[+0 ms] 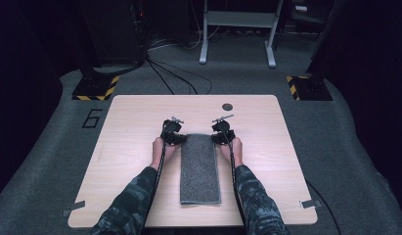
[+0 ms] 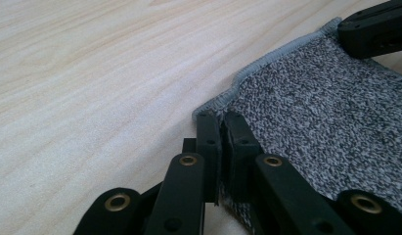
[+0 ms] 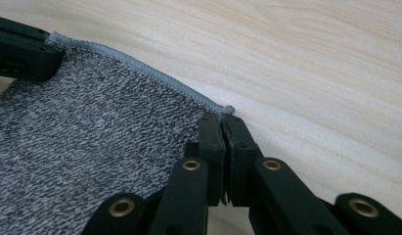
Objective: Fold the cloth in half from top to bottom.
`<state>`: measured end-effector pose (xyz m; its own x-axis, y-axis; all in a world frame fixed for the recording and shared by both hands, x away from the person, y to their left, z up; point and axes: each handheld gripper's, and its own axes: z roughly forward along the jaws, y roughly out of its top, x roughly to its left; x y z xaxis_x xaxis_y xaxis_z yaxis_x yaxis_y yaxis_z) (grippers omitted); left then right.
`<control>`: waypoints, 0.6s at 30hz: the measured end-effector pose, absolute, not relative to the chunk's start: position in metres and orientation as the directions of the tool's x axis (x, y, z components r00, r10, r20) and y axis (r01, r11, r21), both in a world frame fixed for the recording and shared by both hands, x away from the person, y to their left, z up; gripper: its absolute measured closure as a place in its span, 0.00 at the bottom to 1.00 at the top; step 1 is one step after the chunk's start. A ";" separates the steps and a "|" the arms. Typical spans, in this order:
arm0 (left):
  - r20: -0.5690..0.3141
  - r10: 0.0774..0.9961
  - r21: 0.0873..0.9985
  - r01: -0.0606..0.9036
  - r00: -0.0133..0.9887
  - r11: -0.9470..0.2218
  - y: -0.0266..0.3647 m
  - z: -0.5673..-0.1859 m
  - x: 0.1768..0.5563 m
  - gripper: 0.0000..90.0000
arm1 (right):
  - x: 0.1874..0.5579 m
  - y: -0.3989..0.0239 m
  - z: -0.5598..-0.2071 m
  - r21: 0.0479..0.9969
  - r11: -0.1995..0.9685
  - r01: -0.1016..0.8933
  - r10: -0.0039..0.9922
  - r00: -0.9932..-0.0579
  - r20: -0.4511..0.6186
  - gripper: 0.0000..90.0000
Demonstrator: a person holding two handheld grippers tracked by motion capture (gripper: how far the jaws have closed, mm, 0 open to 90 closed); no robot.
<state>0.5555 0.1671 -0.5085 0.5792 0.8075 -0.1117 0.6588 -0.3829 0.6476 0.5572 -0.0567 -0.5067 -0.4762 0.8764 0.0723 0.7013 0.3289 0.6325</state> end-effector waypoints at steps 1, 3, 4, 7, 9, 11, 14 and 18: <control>-0.103 0.807 0.650 0.654 0.581 -0.388 0.167 -0.507 0.555 0.96 | 0.557 -0.058 -0.507 0.637 0.326 0.699 0.874 -0.480 0.079 0.98; -0.098 0.807 0.654 0.649 0.582 -0.389 0.168 -0.506 0.554 0.96 | 0.556 -0.058 -0.507 0.639 0.320 0.699 0.876 -0.475 0.081 0.98; -0.096 0.807 0.661 0.643 0.583 -0.386 0.168 -0.505 0.553 0.97 | 0.555 -0.060 -0.507 0.642 0.304 0.704 0.876 -0.471 0.102 0.98; -0.090 0.805 0.682 0.625 0.586 -0.379 0.172 -0.497 0.550 0.97 | 0.551 -0.064 -0.503 0.671 0.284 0.685 0.876 -0.470 0.109 0.98; -0.092 0.807 0.688 0.623 0.584 -0.373 0.172 -0.494 0.549 0.96 | 0.548 -0.065 -0.496 0.691 0.274 0.669 0.876 -0.471 0.109 0.98; -0.084 0.807 0.704 0.608 0.585 -0.367 0.172 -0.489 0.547 0.97 | 0.546 -0.065 -0.491 0.705 0.273 0.655 0.874 -0.475 0.103 0.98; -0.092 0.813 0.723 0.600 0.575 -0.342 0.173 -0.485 0.544 0.96 | 0.544 -0.066 -0.485 0.723 0.288 0.628 0.868 -0.490 0.079 0.98; -0.086 0.813 0.754 0.571 0.575 -0.324 0.176 -0.474 0.538 0.96 | 0.535 -0.070 -0.469 0.776 0.285 0.563 0.855 -0.515 0.059 0.98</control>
